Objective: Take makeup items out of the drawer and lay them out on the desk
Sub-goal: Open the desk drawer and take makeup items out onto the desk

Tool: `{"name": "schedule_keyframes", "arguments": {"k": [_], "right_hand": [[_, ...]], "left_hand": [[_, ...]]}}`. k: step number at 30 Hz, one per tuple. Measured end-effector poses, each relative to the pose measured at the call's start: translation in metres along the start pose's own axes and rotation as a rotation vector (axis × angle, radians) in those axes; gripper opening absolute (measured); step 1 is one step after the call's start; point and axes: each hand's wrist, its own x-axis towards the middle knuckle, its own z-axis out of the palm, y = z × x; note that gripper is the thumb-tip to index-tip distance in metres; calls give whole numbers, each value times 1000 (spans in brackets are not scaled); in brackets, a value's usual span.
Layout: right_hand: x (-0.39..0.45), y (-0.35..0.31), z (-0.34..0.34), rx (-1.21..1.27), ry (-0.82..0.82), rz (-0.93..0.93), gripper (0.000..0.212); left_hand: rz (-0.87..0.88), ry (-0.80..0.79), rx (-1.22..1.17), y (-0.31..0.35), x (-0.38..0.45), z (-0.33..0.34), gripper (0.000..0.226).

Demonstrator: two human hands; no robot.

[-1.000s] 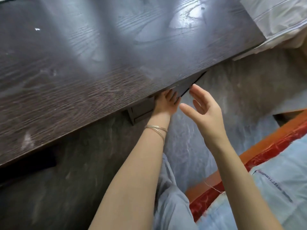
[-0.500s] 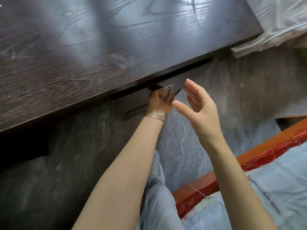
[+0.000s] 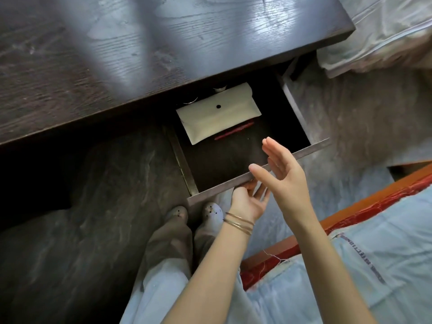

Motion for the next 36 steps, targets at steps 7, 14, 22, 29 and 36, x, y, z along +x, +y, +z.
{"name": "schedule_keyframes", "arguments": {"k": [7,14,22,29,36], "right_hand": [[-13,6,-8,45,47,6,60],[14,-1,1,17,45,0,61],[59,8,11,25,52,69,65],[77,12,23,-16,39,123,67],[83,15,26,-23,73,167,67]], "left_hand": [[74,-371,448,14,-57,-2,26],[649,-13,1078,121,-74,13,33],[616,413,1721,200,50,29,54],[450,533,2016,197,63,43,108],[468,407,1840,191,68,34,116]]}}
